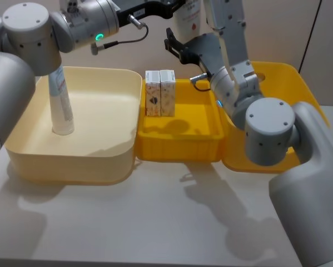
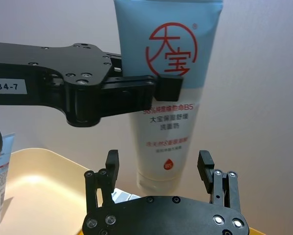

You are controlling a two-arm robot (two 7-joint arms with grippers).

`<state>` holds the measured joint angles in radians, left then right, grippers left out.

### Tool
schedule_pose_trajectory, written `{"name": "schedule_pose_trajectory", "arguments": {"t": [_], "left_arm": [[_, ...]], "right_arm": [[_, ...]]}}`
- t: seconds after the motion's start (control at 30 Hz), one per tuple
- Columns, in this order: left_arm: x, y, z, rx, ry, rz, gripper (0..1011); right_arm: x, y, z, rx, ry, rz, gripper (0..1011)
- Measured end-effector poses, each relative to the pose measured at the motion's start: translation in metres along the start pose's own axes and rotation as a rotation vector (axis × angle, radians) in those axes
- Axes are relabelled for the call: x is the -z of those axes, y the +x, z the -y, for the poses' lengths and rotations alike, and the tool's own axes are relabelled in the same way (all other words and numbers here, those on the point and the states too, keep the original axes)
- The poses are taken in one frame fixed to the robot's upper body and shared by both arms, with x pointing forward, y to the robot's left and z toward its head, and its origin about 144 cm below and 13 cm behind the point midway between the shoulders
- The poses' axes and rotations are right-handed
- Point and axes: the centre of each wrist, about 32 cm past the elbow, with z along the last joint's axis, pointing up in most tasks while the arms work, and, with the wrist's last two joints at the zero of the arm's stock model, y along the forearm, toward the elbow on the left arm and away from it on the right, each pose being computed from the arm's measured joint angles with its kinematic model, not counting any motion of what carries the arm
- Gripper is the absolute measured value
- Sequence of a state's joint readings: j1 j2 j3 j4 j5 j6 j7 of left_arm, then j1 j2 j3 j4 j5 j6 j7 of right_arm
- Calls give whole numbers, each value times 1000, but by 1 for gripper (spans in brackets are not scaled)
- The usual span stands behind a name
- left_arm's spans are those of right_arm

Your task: Bimanual collaborative sorting of washing and personal care products

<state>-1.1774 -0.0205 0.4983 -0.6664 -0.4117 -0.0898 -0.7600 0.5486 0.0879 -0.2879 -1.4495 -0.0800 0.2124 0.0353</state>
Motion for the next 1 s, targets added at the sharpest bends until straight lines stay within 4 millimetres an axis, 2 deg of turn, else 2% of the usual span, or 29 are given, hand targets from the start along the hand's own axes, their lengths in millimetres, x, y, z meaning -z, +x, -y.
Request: {"name": "schedule_pose_trajectory", "arguments": {"t": [1.0], "left_arm": [[5, -7, 5, 29, -11, -26, 255]], "right_arm": [[-2, -4, -20, 64, -16, -18, 1001]]}}
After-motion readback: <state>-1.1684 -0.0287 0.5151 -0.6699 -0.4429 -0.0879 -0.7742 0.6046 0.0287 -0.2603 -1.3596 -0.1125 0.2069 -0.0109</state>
